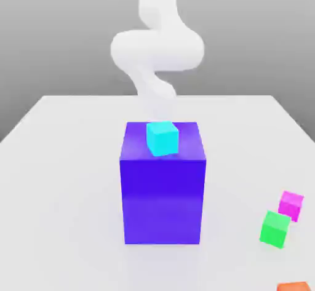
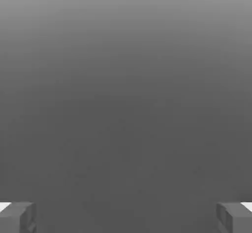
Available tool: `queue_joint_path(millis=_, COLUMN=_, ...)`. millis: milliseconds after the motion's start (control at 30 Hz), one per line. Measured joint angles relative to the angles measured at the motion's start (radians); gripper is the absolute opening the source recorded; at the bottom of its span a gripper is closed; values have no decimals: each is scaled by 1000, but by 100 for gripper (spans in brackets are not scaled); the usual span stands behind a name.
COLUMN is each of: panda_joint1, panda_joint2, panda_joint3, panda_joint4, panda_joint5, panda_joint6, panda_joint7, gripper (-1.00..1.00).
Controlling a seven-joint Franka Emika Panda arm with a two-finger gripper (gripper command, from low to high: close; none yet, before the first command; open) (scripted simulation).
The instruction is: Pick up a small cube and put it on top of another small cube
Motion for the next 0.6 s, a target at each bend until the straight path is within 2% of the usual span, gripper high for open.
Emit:
queue_joint_path(millis=367, panda_joint1=84, panda_joint2=406, panda_joint3=241, panda_joint4=-131, panda_joint5=-135, panda_joint6=191, panda_joint7=18, gripper=0)
queue_joint_path(millis=600, panda_joint1=187, panda_joint2=660, panda_joint3=358, panda_joint4=-213, panda_joint5=-218, panda_joint6=310, panda_joint7=29, gripper=0)
